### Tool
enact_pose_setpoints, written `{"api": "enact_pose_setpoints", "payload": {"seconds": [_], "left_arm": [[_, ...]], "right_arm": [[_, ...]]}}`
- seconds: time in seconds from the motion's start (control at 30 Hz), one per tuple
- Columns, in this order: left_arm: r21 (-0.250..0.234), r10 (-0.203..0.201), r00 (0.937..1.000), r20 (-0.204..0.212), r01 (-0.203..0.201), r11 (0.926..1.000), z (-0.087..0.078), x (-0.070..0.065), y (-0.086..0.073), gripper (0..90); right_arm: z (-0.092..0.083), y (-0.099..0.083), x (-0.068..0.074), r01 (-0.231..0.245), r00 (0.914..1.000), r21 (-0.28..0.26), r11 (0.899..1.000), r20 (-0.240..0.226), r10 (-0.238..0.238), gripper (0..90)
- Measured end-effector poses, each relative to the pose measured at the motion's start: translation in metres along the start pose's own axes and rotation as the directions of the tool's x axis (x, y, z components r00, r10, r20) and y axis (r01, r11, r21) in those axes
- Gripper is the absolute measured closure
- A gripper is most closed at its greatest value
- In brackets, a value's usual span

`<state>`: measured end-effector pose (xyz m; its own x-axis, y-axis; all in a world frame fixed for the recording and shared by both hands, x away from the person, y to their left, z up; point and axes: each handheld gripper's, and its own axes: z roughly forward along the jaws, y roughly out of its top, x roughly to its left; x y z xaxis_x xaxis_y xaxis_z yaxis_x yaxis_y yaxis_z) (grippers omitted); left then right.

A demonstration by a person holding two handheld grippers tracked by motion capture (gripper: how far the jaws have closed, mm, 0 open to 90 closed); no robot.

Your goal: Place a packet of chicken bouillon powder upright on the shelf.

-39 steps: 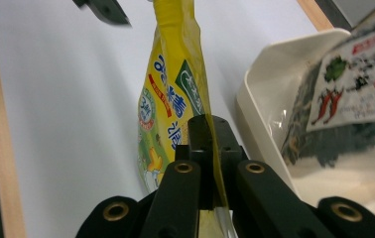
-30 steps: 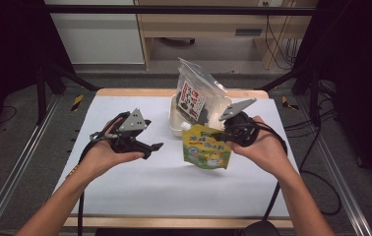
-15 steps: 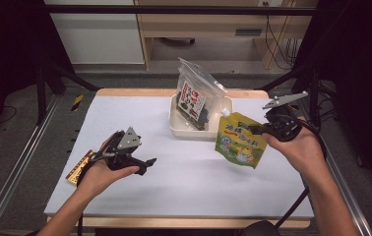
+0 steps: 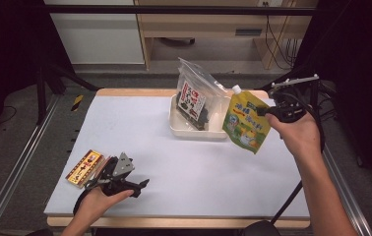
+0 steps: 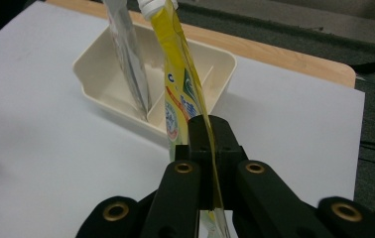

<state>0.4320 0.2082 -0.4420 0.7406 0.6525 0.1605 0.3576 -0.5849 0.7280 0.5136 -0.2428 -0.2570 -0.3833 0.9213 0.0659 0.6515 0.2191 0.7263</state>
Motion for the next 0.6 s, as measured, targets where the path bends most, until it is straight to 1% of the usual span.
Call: {"api": "enact_pose_setpoints", "payload": {"seconds": [0.07,0.17,0.2,0.23,0.27,0.3,0.33,0.4,0.47,0.53,0.6], "left_arm": [[0.006,0.01,1.0,-0.001,-0.01,0.9999,-0.003,-0.003,-0.002,9.3],[-0.012,0.007,0.9999,-0.009,-0.007,0.9999,-0.007,-0.004,-0.003,9.4],[-0.004,0.02,0.9997,-0.014,-0.02,0.9998,-0.008,-0.004,-0.003,9.4],[-0.016,0.01,0.9998,-0.018,-0.01,0.9998,-0.007,-0.005,-0.004,9.5],[-0.004,0.023,0.9995,-0.022,-0.024,0.9997,-0.007,-0.004,-0.005,9.4],[-0.006,0.017,0.9996,-0.023,-0.017,0.9998,-0.006,-0.005,-0.006,9.4],[0.007,0.024,0.9995,-0.019,-0.024,0.9997,-0.005,-0.004,-0.007,9.4],[0.002,0.009,0.9998,-0.016,-0.009,1.0,-0.002,-0.005,-0.009,9.4],[0.007,0.01,0.9998,-0.016,-0.01,0.9999,-0.001,-0.005,-0.01,9.4],[0.011,0.011,0.9998,-0.015,-0.011,0.9999,-0.002,-0.004,-0.01,9.4],[0.006,0.002,0.9999,-0.017,-0.002,1.0,-0.002,-0.004,-0.01,9.4]], "right_arm": [[0.002,0.007,0.001,-0.023,0.9997,-0.012,1.0,0.007,0.023,90.0],[0.009,0.018,0.002,-0.041,0.9988,-0.016,0.999,0.025,0.041,90.0],[0.011,0.022,0.002,-0.05,0.9984,-0.012,0.999,0.027,0.05,90.0],[0.015,0.025,0.001,-0.059,0.9978,-0.011,0.998,0.029,0.059,90.0],[0.018,0.028,0.001,-0.067,0.9974,-0.012,0.998,0.027,0.067,90.0],[0.021,0.031,0.001,-0.073,0.997,-0.014,0.997,0.025,0.074,90.0],[0.023,0.034,0.002,-0.083,0.9962,-0.016,0.996,0.026,0.083,90.0],[0.028,0.04,0.002,-0.097,0.9948,-0.023,0.995,0.029,0.097,90.0],[0.033,0.046,0.002,-0.127,0.9913,-0.034,0.991,0.029,0.128,90.0],[0.037,0.051,0.002,-0.143,0.9892,-0.04,0.989,0.029,0.144,90.0],[0.043,0.056,0.003,-0.158,0.9868,-0.04,0.987,0.032,0.159,90.0]]}}
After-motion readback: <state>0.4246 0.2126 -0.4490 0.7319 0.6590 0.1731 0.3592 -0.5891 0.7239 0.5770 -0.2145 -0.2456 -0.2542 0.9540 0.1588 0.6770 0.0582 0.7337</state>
